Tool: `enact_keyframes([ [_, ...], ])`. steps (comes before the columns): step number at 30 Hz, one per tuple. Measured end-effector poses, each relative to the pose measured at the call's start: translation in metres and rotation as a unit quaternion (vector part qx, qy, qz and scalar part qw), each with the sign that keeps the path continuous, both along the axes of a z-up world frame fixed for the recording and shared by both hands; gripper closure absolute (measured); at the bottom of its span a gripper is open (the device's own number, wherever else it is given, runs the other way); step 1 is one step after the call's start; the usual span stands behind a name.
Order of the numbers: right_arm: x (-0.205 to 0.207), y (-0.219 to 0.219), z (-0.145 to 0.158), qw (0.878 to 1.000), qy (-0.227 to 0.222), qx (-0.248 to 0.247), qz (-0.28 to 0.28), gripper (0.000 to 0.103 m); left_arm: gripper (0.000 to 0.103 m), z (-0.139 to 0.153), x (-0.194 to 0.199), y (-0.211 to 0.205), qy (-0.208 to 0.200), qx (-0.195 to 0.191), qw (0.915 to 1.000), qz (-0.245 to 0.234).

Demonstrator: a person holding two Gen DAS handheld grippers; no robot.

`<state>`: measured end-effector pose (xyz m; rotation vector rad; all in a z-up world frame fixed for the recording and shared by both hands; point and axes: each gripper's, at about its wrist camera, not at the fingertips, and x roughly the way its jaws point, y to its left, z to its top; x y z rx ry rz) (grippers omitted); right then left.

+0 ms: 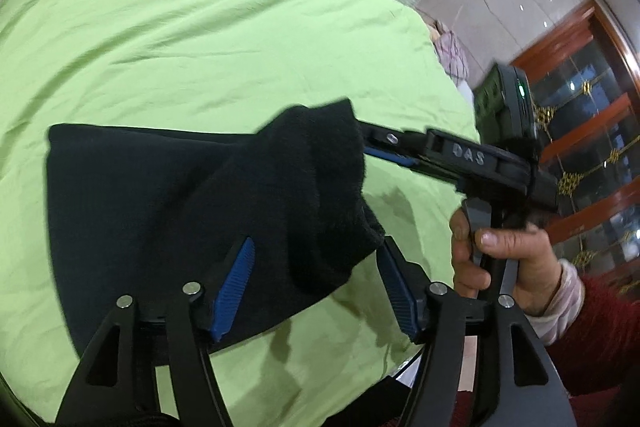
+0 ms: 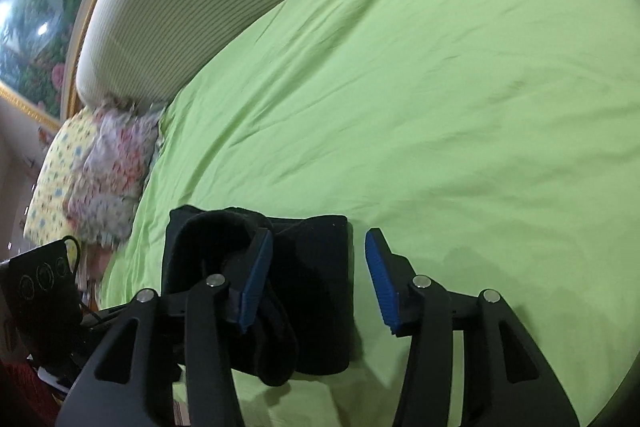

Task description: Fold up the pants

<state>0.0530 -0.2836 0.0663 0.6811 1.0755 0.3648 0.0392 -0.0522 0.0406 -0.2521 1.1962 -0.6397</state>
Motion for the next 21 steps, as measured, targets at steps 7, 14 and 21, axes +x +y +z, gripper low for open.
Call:
enact_keyframes([
  [7,-0.015,0.001,0.021,0.998,-0.011,-0.04,-0.043,0.046,0.035,0.007,0.007,0.038,0.006,-0.018,0.9984,0.054],
  [14,-0.025,0.01,0.037,0.998,-0.025,-0.036,-0.038,0.037,0.033,0.004,0.016,0.065,0.006,-0.012,0.9958,0.091],
  [21,-0.036,0.026,0.022,0.999,-0.007,-0.043,-0.018,0.033,0.029,-0.01,0.036,0.076,0.004,0.046,0.9909,0.127],
])
